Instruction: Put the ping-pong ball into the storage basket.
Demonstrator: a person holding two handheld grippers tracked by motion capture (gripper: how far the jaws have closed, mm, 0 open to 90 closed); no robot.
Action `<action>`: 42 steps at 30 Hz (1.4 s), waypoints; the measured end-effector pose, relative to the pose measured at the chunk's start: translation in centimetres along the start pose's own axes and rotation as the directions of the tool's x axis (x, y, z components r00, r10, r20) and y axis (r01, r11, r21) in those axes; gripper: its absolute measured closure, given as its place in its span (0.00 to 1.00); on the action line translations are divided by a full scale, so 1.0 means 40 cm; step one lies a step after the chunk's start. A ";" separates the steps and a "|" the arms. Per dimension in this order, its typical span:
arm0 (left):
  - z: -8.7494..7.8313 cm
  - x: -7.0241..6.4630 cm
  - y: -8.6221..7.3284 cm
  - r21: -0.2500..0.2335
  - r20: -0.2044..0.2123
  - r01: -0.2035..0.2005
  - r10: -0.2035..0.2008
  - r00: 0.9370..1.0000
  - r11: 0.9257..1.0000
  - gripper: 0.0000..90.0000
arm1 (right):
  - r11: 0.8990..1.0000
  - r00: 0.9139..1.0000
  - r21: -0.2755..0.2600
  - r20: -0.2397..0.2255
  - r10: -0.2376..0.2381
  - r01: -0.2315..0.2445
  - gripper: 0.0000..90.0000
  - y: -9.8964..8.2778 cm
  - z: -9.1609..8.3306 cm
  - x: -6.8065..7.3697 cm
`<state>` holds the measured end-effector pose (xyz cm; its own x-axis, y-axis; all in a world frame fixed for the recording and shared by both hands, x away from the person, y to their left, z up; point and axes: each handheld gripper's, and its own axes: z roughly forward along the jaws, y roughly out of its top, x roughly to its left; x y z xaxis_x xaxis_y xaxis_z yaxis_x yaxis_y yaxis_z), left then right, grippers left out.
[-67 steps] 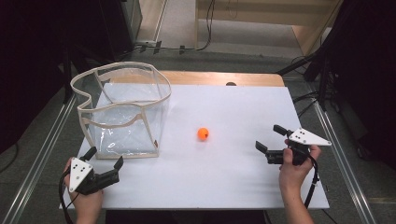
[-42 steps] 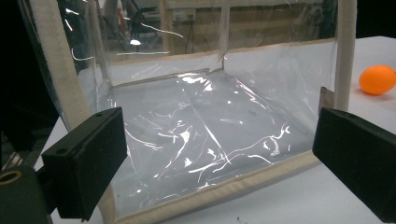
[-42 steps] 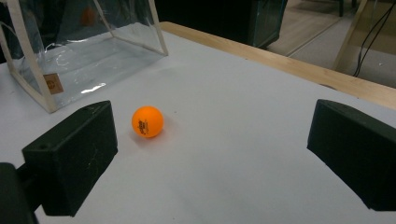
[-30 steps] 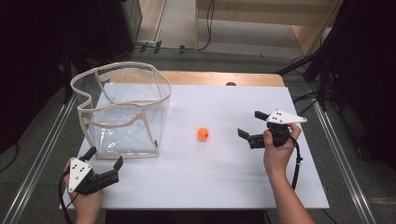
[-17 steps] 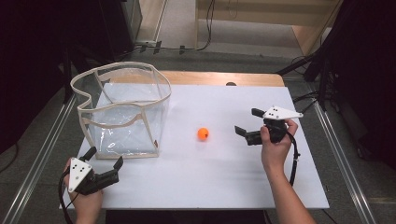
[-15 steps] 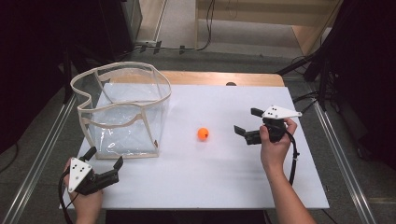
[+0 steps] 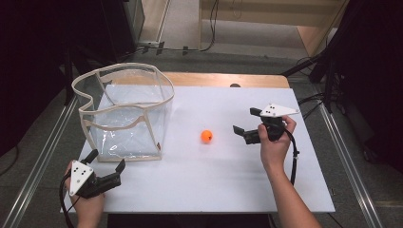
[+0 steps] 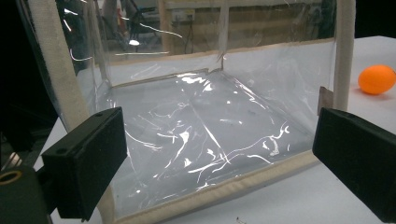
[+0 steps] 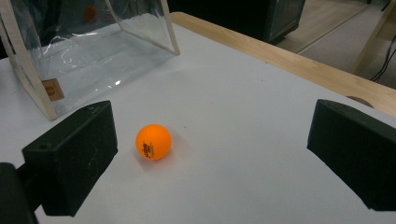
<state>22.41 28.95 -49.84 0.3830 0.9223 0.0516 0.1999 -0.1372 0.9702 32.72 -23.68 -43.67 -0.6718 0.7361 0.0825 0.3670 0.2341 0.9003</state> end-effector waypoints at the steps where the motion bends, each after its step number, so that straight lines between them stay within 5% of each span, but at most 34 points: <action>1: 0.000 0.000 0.000 0.000 0.000 0.001 -0.001 1.000 1.000 0.04 | 1.000 1.000 0.000 0.000 0.000 0.000 0.00 0.000 0.000 0.000; 27: 0.000 0.001 0.000 -0.001 0.000 0.004 -0.004 1.000 1.000 0.04 | 0.997 0.999 0.049 -0.007 -0.054 0.055 0.00 0.030 0.055 0.014; 32: 0.000 0.001 0.000 -0.002 0.001 0.004 -0.004 1.000 1.000 0.04 | 0.998 0.998 0.039 -0.048 -0.048 0.050 0.00 0.033 0.057 0.011; 42: 0.001 0.000 0.000 -0.001 0.001 0.002 -0.002 1.000 1.000 0.04 | 0.996 0.998 0.078 -0.037 -0.042 0.044 0.00 0.035 0.063 0.004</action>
<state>22.43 28.95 -49.84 0.3831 0.9224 0.0491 0.1998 -0.1347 0.9705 34.75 -21.63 -43.49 -0.7099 0.7017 0.0608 0.3862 0.3156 0.8667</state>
